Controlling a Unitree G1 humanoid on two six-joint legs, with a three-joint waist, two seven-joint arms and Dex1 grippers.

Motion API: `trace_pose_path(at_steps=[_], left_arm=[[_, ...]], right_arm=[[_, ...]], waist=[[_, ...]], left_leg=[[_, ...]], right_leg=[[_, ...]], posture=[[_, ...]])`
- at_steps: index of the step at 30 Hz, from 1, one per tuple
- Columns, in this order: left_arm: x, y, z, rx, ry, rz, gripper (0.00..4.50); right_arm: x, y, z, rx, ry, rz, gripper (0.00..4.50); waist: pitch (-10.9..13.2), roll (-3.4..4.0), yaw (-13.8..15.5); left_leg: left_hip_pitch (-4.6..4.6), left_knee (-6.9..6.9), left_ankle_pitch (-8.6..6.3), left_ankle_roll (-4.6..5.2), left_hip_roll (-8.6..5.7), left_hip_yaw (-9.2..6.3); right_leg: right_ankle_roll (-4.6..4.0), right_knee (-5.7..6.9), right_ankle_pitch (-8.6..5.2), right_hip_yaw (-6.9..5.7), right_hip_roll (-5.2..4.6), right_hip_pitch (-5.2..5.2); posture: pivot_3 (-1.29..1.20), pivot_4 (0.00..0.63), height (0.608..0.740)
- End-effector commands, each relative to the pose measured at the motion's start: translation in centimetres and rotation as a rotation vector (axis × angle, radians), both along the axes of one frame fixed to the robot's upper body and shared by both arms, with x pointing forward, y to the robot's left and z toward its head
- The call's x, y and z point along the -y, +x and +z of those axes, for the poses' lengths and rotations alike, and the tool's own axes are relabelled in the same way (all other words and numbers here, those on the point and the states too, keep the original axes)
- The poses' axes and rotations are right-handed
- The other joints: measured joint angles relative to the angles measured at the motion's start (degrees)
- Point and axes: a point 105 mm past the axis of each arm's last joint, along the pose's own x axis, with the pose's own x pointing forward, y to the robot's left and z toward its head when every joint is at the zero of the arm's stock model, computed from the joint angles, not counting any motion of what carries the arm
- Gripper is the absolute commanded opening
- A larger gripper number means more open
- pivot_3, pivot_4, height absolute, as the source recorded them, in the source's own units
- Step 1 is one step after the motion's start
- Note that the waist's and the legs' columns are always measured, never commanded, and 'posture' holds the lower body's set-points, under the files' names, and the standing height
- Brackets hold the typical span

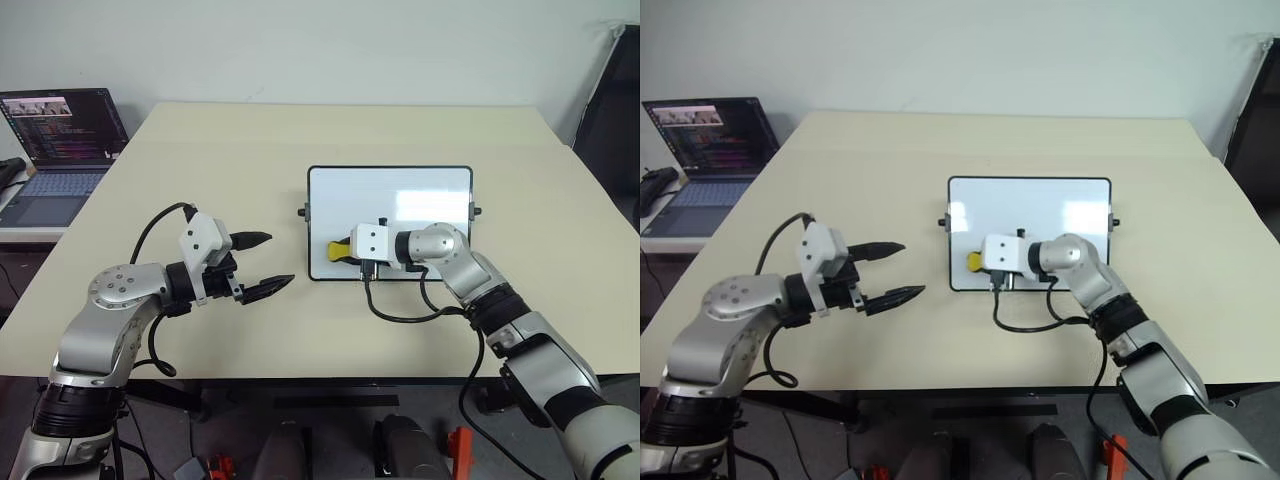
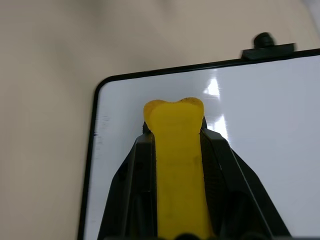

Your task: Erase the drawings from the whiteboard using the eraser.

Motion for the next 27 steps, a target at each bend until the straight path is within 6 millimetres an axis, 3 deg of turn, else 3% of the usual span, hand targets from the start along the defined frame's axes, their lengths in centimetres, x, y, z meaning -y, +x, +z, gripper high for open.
trace_pose_path(at_steps=[1,5,8,13,17,20,27], left_arm=[[0.2,0.0,1.0,0.046,0.003,-0.004,4.50],[0.3,0.2,1.3,0.053,0.000,-0.012,4.50],[0.3,0.3,1.6,0.061,-0.005,-0.017,4.50],[-0.5,0.6,2.3,0.077,0.003,-0.006,4.50],[-1.3,0.6,2.4,0.070,0.026,-0.007,4.50],[-1.6,0.6,2.3,0.062,0.034,-0.007,4.50],[-1.3,0.6,2.5,0.062,0.034,-0.021,4.50]], right_arm=[[2.7,2.4,5.0,0.113,0.102,-0.141,0.85],[4.8,1.3,12.5,0.155,0.349,-0.140,0.85],[7.4,-0.9,15.0,0.120,0.429,-0.119,0.85],[16.0,-3.9,11.7,0.006,0.259,-0.297,0.85],[19.8,-6.3,9.5,-0.079,0.183,-0.388,0.85],[20.6,-7.2,8.3,-0.110,0.142,-0.408,0.85],[19.8,-7.1,9.3,-0.072,0.193,-0.399,0.85]], waist=[[0.01,0.01,0.11],[0.04,0.02,0.68],[0.05,0.03,0.93],[0.03,0.00,2.17],[0.10,0.12,1.64],[0.10,0.12,0.75],[0.11,0.11,0.03]], left_leg=[[0.00,0.01,0.00,0.00,0.00,0.00],[-0.26,-0.02,-0.01,0.00,-0.01,-0.05],[-0.89,-0.05,-0.02,-0.01,0.00,-0.06],[-1.29,-0.10,-0.24,-0.02,-0.07,-0.27],[-1.33,-0.05,-0.26,-0.01,-0.10,0.01],[-1.16,-0.03,-0.26,0.00,-0.08,0.06],[-0.85,-0.02,-0.25,-0.01,-0.01,0.20]], right_leg=[[-0.01,0.00,0.00,0.00,0.00,0.00],[0.00,-0.10,0.00,-0.05,-0.01,-0.15],[0.02,0.02,0.03,-0.04,-0.02,-0.89],[0.12,-0.33,-0.22,-0.33,-0.13,-0.99],[0.16,-0.29,-0.22,-0.09,-0.18,-1.09],[0.17,-0.12,-0.23,-0.03,-0.13,-1.06],[0.17,-0.05,-0.25,0.14,-0.01,-0.87]], posture=[[0.00,0.150,0.740],[0.00,0.150,0.740],[0.00,0.150,0.740],[0.00,0.150,0.740],[0.00,0.150,0.740],[0.00,0.150,0.740],[0.00,0.150,0.740]])
